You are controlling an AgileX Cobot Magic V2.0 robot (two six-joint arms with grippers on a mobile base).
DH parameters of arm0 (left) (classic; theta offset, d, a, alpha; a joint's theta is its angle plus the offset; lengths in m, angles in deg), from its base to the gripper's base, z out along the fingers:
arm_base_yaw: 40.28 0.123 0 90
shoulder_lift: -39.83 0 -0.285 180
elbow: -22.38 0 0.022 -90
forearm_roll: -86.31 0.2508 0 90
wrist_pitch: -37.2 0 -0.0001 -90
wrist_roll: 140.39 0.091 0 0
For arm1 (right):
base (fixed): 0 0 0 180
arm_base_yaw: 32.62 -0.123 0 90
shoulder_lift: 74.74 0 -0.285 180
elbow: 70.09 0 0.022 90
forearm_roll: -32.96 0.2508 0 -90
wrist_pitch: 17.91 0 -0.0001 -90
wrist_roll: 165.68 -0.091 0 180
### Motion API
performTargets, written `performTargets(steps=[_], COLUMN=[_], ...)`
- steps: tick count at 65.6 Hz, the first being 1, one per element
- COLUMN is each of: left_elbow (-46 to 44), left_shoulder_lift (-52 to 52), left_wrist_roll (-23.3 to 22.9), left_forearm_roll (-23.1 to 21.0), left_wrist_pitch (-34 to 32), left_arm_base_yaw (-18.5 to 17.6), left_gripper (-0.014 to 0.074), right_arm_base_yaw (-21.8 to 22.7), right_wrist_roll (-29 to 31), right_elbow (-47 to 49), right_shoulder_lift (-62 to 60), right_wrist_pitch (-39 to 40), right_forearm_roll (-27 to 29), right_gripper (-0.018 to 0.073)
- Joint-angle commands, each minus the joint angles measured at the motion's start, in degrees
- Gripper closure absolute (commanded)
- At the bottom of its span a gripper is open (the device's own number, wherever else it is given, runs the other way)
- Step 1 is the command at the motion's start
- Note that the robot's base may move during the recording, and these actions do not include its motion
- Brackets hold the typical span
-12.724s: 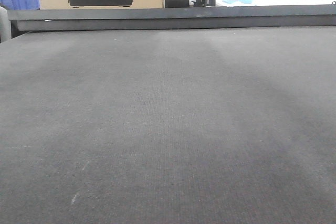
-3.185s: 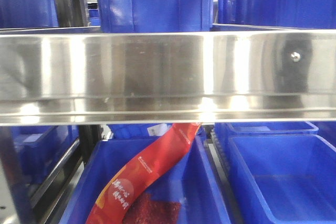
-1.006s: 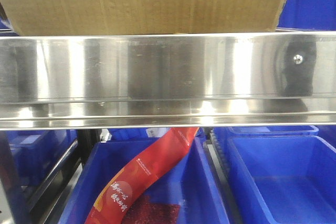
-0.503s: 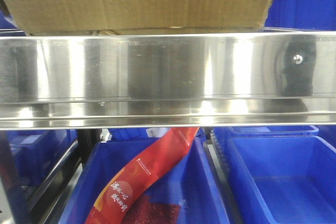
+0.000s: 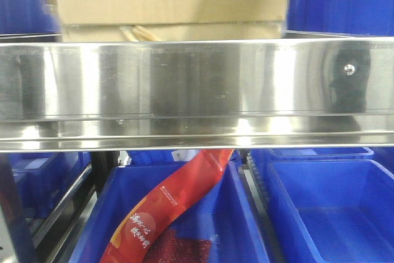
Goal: Stack two boxes on right shelf middle
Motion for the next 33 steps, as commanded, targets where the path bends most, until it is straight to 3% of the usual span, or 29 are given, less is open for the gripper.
performTargets(steps=[1, 9, 10, 20, 33], left_elbow=[-0.86, -0.08, 0.17, 9.45, 28.97], left_shoulder_lift=[1.95, 2.84, 3.08, 8.00, 18.77], left_wrist_roll=[-0.07, -0.07, -0.07, -3.16, -3.16], left_forearm_roll=[-0.20, -0.43, -0.43, -0.51, -1.14], left_wrist_pitch=[0.35, 0.61, 0.48, -7.80, -25.49], left_arm_base_yaw=[-0.05, -0.05, -0.05, -0.05, -0.05], left_gripper=[0.0412, 0.0703, 0.0706, 0.0707, 0.0707], right_arm_base_yaw=[-0.05, -0.05, -0.05, -0.05, -0.05], right_wrist_roll=[-0.04, -0.04, -0.04, 0.19, 0.28], right_elbow=[0.44, 0.44, 0.44, -2.48, -16.88], right_shoulder_lift=[-1.72, -2.14, -2.14, -3.97, -10.70], right_wrist_pitch=[-0.16, -2.59, -3.08, -1.23, 14.52], right_forearm_roll=[-2.16, -2.44, -2.44, -2.87, -5.00], right_gripper=[0.0357, 0.0680, 0.0718, 0.0721, 0.0720])
